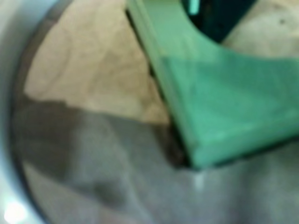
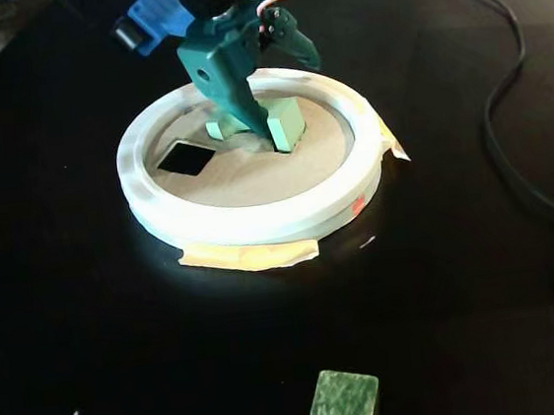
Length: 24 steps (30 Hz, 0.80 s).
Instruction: Pick up the U shape block and drop it in corresponding U shaped hole
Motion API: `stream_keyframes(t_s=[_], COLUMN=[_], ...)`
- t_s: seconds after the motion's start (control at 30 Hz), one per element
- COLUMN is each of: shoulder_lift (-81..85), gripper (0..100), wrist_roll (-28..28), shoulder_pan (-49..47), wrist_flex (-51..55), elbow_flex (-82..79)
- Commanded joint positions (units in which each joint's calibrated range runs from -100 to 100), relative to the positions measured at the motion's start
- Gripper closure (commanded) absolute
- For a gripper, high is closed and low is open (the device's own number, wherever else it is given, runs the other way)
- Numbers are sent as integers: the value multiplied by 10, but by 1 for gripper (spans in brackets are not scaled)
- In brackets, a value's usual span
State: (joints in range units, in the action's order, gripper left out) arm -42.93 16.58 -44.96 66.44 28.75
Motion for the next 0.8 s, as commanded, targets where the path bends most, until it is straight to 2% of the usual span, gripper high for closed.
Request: stream_keyframes(t_s=[0.0,0.17,0.37,0.53,0.77], shoulder_lift=[73,115,146,157,131], gripper=[14,14,14,14,14], wrist_roll=[-6,-7,-7,-7,-16], shoulder_pan=[20,33,24,16,14], wrist_flex=[28,96,100,82,-18], elbow_flex=[44,48,48,50,49])
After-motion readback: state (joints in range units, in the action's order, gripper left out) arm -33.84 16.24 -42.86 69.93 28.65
